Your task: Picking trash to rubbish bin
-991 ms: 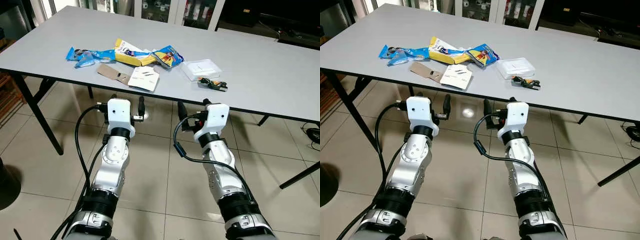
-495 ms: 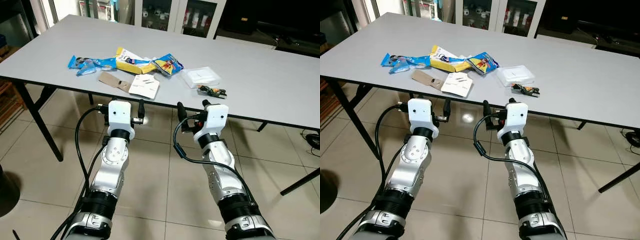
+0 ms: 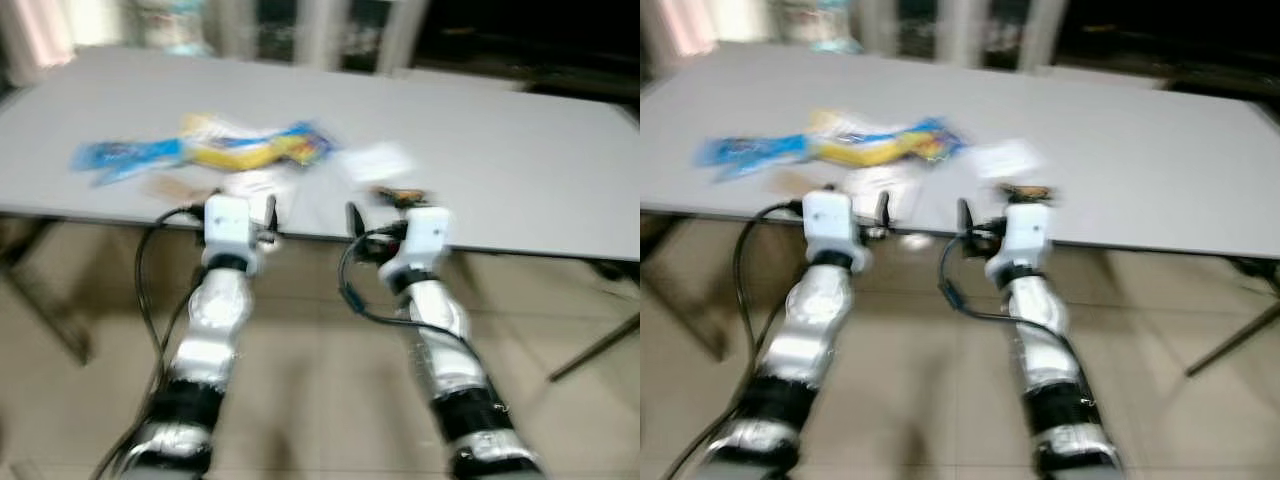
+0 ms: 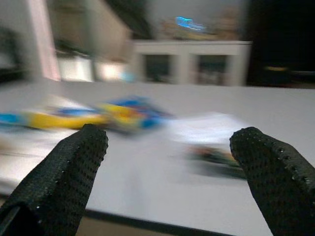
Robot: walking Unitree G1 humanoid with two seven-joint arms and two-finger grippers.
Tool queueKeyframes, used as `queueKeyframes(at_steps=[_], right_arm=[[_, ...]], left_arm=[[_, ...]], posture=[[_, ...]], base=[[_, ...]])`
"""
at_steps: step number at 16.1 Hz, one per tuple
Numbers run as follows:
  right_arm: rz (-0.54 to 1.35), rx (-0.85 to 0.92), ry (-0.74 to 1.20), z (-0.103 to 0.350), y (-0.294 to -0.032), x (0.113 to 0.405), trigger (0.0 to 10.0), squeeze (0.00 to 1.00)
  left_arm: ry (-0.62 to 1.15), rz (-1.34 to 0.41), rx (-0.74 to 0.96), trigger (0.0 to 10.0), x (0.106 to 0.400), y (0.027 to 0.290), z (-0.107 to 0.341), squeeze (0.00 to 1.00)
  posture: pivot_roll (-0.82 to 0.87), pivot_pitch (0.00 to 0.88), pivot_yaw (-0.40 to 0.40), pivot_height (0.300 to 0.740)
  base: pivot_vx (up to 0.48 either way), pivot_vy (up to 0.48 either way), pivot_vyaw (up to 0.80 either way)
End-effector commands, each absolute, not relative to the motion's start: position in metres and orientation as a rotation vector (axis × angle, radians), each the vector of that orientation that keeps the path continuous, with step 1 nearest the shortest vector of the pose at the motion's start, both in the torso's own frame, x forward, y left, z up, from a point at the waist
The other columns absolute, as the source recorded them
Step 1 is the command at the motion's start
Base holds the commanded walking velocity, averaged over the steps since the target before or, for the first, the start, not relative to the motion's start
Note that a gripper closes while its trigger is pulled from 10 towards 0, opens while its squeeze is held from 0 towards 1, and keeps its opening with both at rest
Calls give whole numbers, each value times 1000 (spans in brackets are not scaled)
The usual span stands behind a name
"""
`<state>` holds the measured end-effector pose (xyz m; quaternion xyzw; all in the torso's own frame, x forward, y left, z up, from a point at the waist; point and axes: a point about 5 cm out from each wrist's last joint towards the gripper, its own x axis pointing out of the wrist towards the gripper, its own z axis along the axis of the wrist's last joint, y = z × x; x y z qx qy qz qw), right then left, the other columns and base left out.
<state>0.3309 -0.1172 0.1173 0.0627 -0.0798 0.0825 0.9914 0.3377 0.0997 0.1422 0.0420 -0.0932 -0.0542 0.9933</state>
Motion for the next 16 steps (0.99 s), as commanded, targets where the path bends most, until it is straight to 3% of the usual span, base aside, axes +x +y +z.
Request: queueKeyframes(at_steps=[1,8,16], right_arm=[[170,150,-180,124,-110,333,10000,0],[177,154,-180,126,-110,335,10000,0],[180,152,-169,123,-110,332,10000,0]], left_arm=[[-190,-99,106,10000,339,108,145,0],[-191,-87,98,10000,340,109,147,0],[-179,-124,122,10000,318,87,156,0]], posture=[[-26,23,-98,740],[-24,43,-107,740],[-24,63,-106,740]], base=[[469,0,0],[464,0,0],[0,0,0]])
